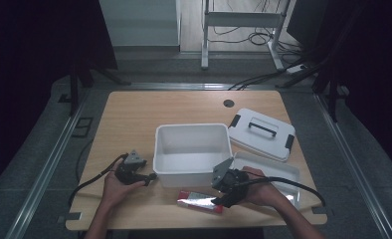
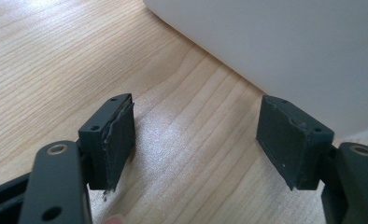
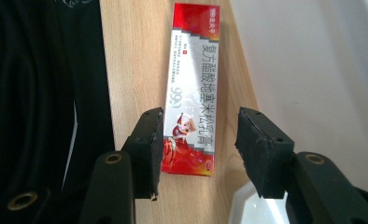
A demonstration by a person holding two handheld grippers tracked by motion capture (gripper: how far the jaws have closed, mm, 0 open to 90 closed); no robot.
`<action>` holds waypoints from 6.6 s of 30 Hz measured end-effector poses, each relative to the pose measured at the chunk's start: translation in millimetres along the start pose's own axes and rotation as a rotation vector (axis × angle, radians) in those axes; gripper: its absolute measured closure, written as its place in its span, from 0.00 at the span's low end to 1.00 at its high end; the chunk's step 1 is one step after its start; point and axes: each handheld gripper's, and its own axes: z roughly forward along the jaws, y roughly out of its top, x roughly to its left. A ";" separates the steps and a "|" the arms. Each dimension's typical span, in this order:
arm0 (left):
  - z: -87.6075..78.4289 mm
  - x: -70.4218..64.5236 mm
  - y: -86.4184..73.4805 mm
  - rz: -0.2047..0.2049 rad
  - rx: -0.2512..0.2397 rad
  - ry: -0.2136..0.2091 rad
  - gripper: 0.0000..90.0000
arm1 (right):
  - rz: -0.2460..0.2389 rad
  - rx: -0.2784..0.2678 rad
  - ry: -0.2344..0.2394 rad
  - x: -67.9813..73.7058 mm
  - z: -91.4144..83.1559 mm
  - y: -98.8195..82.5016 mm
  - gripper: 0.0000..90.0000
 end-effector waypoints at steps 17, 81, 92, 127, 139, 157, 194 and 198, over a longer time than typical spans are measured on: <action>-0.1 0.0 0.0 0.001 0.001 0.000 0.31 | -0.002 0.087 0.014 2.9 28.9 1.1 0.55; 0.4 1.0 0.3 0.004 0.001 0.003 0.31 | -0.021 0.060 0.048 4.9 4.3 8.8 0.57; 0.5 0.7 0.2 0.003 -0.001 0.006 0.31 | -0.038 -0.007 0.023 -1.2 -34.3 10.6 0.57; -1.3 -2.7 -2.4 0.013 -0.001 0.017 0.31 | -0.062 -0.021 -0.081 -90.6 -77.3 32.7 0.57; -1.2 -2.4 -2.5 0.014 -0.001 0.016 0.31 | -0.088 0.037 -0.048 -102.7 -55.1 44.7 0.57; -1.2 -2.2 -2.5 0.015 -0.002 0.015 0.31 | -0.113 0.102 -0.005 -103.9 -31.5 54.8 0.57; -1.2 -2.1 -2.6 0.016 -0.002 0.015 0.31 | -0.132 0.170 0.045 -103.3 -16.3 43.8 0.56; -1.2 -2.1 -2.6 0.016 -0.002 0.015 0.31 | -0.133 0.172 0.050 -103.3 -15.3 43.8 0.56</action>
